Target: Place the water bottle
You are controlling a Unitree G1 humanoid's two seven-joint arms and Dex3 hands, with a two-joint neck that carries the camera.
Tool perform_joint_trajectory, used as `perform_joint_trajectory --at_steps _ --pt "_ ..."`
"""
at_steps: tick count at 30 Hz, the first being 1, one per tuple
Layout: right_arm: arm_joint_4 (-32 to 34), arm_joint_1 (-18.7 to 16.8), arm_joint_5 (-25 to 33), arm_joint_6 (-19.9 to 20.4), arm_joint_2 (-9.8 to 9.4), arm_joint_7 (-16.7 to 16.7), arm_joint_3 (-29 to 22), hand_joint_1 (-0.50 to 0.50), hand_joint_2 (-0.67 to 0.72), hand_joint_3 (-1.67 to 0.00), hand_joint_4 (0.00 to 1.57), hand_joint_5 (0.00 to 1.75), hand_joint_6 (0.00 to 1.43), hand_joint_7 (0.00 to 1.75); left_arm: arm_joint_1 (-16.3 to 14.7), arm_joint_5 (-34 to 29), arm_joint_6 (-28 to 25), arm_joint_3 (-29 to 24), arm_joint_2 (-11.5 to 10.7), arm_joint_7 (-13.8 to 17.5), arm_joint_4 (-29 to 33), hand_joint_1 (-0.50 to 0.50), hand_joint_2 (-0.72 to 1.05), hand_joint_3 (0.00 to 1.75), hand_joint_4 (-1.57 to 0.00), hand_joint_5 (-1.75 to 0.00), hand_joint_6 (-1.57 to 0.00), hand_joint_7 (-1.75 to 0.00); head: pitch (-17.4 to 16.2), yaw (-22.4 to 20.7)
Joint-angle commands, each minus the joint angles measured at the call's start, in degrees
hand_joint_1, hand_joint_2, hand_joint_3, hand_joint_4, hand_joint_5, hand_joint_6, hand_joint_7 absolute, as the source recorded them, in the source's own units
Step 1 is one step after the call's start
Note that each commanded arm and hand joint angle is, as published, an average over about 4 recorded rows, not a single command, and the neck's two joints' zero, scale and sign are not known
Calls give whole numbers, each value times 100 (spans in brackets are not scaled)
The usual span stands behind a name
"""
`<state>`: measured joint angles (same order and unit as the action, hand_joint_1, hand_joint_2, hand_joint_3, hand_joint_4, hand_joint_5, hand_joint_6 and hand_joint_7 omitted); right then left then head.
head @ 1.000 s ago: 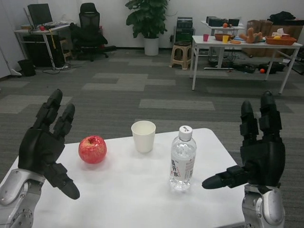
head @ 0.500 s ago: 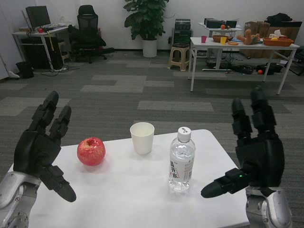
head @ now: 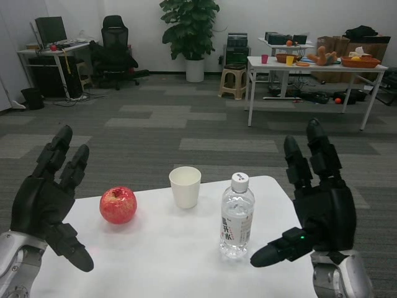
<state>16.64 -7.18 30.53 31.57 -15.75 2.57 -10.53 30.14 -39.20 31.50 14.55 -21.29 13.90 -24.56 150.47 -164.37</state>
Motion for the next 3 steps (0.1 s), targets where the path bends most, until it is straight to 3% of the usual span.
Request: perform_joint_trajectory --at_steps 1,3 --pt "-25 217 -78 -41 46 -2 108 -46 15 -8 0 0 0 0 88 -71 14 13 -139 -10 -23 -50 -64 9 0 0 0 0 -22 -9" --pt "-79 311 -135 -37 81 -2 174 -46 15 -8 0 0 0 0 91 -88 14 4 -160 -10 -26 -50 -64 9 0 0 0 0 -30 -5"
